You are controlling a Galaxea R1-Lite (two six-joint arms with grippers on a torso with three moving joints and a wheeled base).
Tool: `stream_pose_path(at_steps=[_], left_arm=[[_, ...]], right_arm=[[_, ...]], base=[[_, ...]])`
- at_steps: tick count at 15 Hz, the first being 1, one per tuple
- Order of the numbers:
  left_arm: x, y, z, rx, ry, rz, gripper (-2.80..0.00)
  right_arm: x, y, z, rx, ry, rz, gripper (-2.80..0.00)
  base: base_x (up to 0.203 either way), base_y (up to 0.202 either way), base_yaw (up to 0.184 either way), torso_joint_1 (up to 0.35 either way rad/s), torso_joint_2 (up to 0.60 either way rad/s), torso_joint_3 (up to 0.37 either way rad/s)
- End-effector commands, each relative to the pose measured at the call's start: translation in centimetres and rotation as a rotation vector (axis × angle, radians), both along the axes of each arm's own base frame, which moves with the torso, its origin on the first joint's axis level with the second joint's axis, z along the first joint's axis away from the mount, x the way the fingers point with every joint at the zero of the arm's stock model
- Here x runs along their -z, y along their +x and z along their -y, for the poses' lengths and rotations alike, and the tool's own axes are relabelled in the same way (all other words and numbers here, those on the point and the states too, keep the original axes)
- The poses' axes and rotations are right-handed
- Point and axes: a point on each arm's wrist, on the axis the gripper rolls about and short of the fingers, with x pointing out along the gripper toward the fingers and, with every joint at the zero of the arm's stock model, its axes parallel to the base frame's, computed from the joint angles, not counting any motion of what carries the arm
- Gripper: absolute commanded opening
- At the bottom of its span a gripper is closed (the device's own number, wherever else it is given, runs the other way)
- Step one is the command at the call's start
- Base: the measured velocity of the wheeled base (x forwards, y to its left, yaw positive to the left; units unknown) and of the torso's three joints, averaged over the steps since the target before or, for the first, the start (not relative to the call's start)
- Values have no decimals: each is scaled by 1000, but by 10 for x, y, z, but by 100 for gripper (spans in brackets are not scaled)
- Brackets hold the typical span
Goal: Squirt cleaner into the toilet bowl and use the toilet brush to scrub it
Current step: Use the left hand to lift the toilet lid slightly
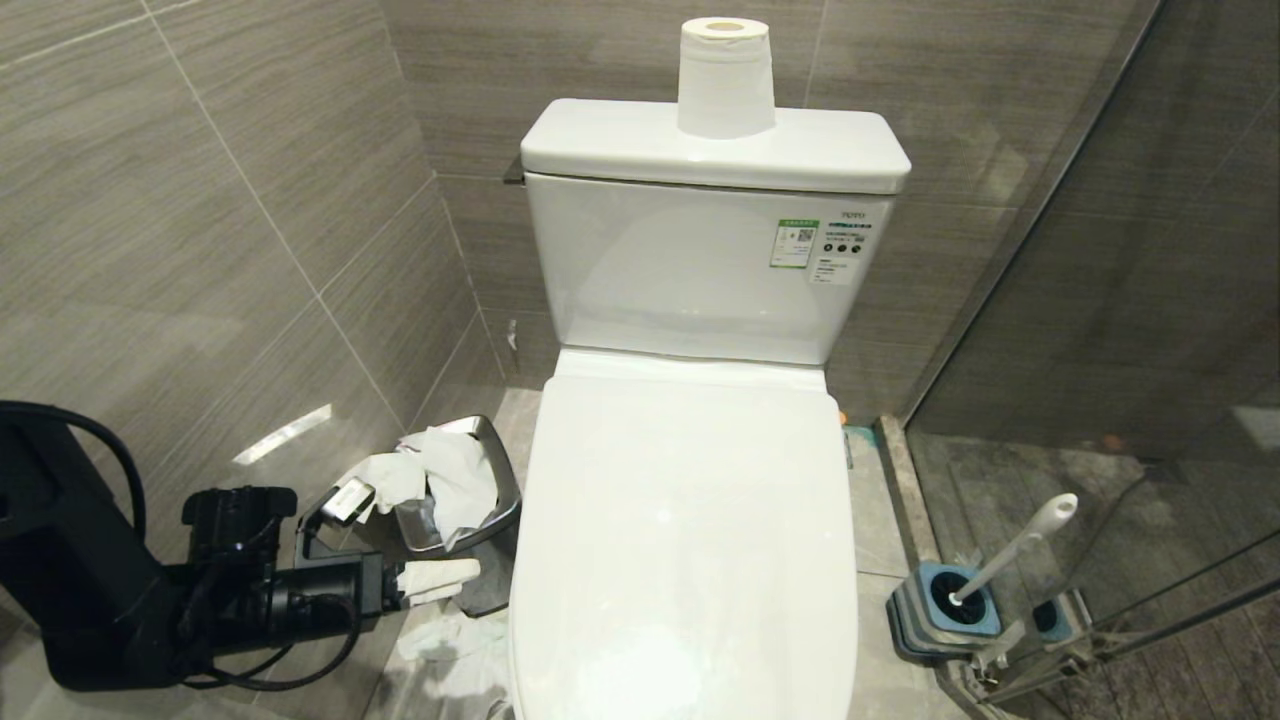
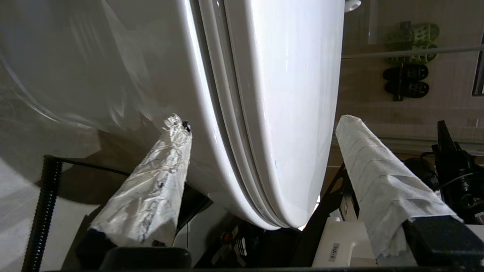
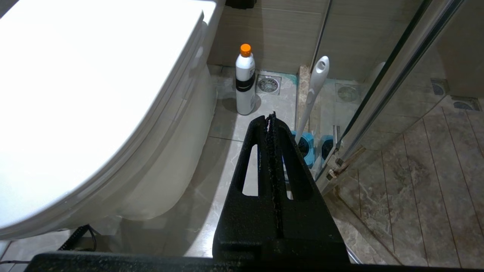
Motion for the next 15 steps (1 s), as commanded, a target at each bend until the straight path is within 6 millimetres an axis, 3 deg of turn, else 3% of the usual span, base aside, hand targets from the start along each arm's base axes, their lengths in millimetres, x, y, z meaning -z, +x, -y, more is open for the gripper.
stream_pose_path(at_steps=[1, 15], left_arm=[[2, -4, 3, 13, -2, -6, 0], [2, -11, 37, 137, 19, 16, 0]], right_arm=[[0, 0, 0, 1, 0, 0, -280], [0, 0, 0, 1, 0, -2, -280]], base=[[0, 0, 0, 0, 0, 0], [0, 0, 0, 0, 0, 0]])
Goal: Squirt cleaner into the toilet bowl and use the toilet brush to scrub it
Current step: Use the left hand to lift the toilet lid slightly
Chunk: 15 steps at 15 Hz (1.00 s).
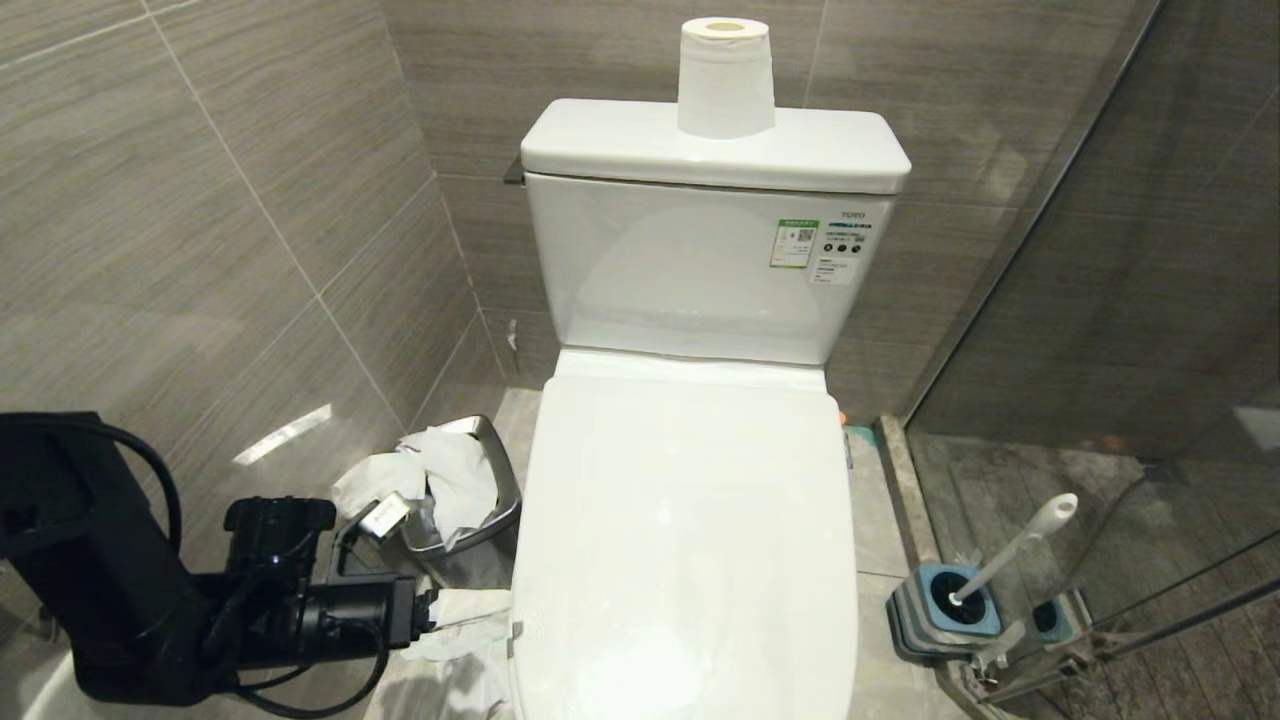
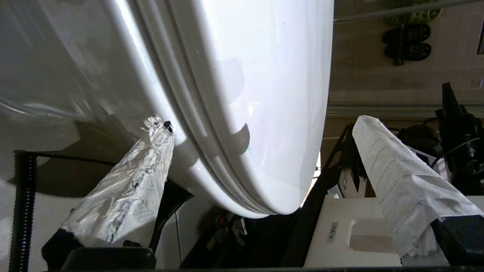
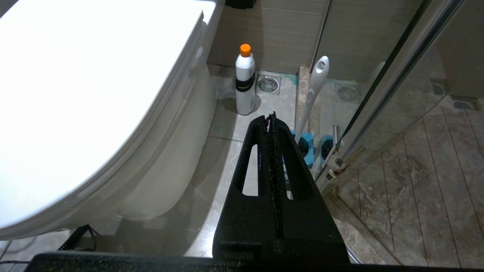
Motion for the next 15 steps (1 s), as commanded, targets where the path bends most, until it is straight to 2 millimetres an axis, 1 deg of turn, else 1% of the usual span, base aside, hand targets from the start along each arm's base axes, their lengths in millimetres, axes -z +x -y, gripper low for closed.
stream_pose_path(at_steps=[1, 4, 15], left_arm=[[0, 0, 6, 19, 0, 2, 0], [2, -1, 13, 36, 10, -3, 0], [9, -3, 24, 63, 25, -26, 0]], right_arm=[[0, 0, 0, 0, 0, -1, -280], [0, 0, 0, -1, 0, 0, -280], [0, 0, 0, 0, 0, 0, -280]], base=[[0, 0, 0, 0, 0, 0], [0, 0, 0, 0, 0, 0], [0, 0, 0, 0, 0, 0]])
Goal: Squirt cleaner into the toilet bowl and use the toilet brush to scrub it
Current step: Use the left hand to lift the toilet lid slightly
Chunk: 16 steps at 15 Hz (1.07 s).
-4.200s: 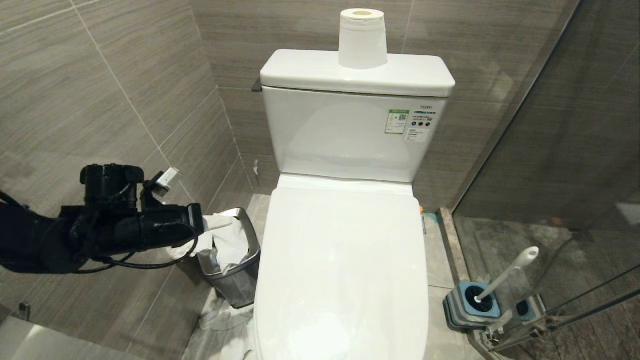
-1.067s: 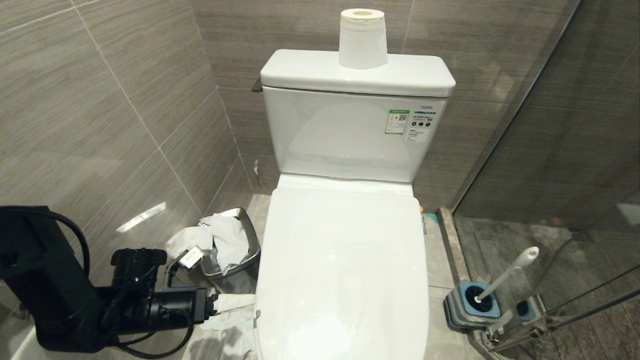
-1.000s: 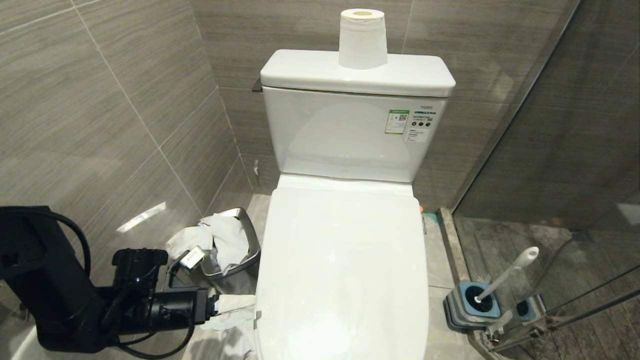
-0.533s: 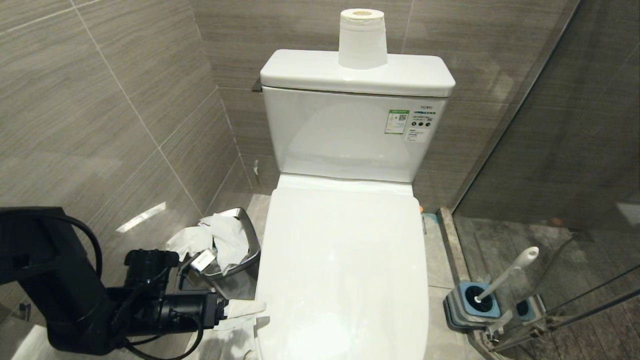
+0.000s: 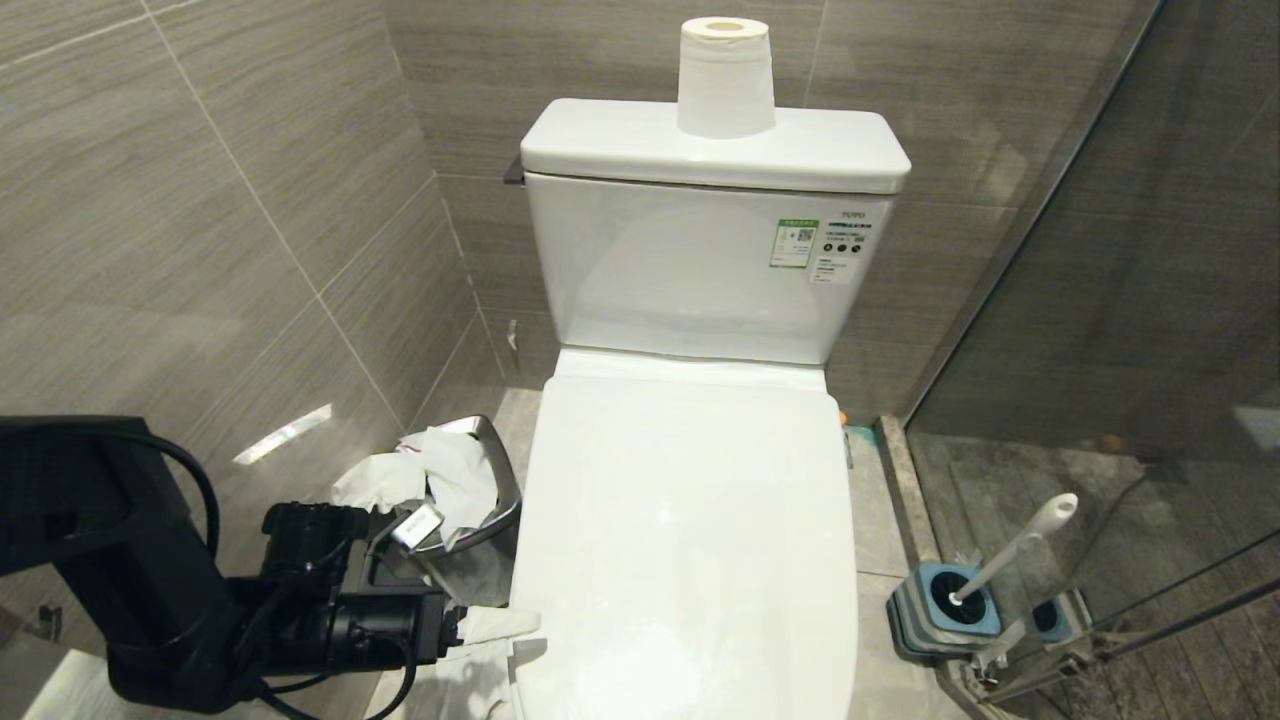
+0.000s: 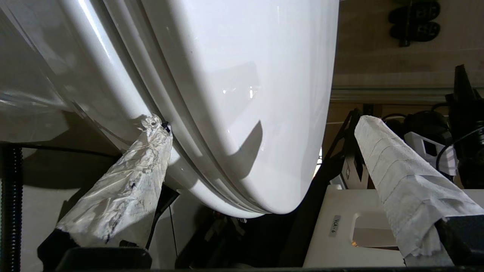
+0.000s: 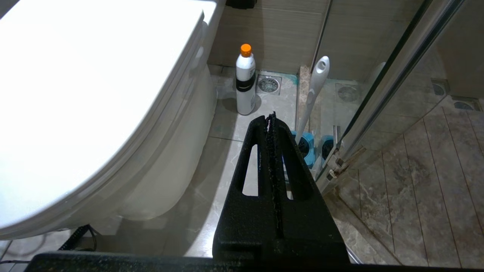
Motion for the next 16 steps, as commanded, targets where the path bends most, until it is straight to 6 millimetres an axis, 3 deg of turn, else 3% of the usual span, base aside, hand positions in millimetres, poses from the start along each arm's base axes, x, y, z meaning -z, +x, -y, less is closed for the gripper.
stream_pose_path(at_steps=[1, 16], left_arm=[[3, 0, 2, 9, -2, -8, 0], [6, -4, 15, 41, 55, 26, 0]], right_arm=[[0, 0, 0, 0, 0, -2, -280], [0, 0, 0, 0, 0, -2, -280]], base=[[0, 0, 0, 0, 0, 0], [0, 0, 0, 0, 0, 0]])
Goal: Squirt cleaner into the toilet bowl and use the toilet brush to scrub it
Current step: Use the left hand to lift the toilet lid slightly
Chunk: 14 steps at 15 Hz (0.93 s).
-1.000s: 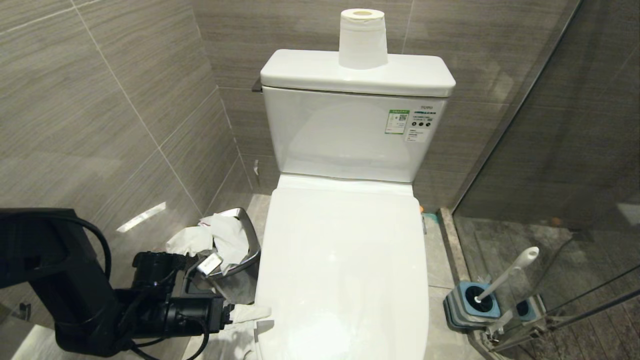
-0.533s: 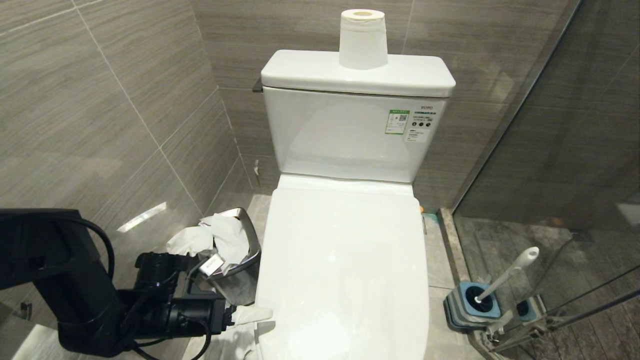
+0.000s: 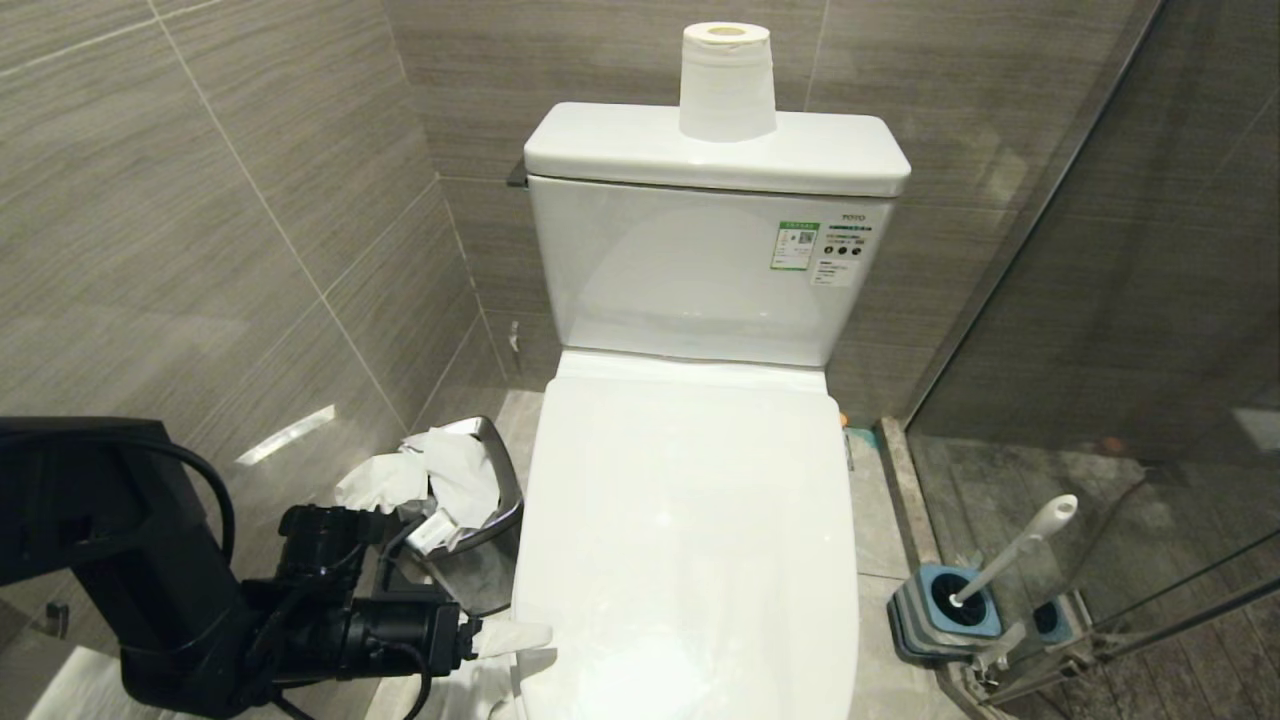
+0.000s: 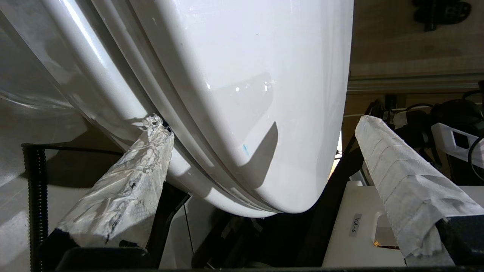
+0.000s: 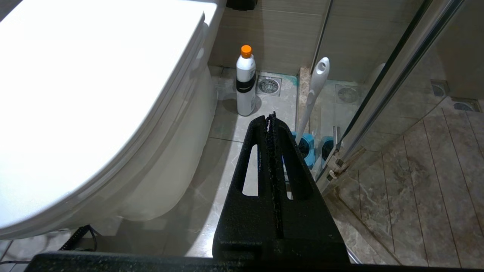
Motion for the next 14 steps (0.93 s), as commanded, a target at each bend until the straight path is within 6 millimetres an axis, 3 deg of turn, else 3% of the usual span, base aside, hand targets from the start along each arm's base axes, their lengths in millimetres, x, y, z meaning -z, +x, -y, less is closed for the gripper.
stream_pose_path(at_steps=[1, 11, 14], left_arm=[[1, -1, 3, 9, 0, -7, 0], [-12, -4, 4, 23, -9, 47, 0], [-20, -5, 2, 74, -84, 50, 0]], right_arm=[[0, 0, 0, 0, 0, 0, -280], [0, 0, 0, 0, 0, 0, -280], [0, 0, 0, 0, 0, 0, -280]], base=[[0, 0, 0, 0, 0, 0], [0, 0, 0, 0, 0, 0], [0, 0, 0, 0, 0, 0]])
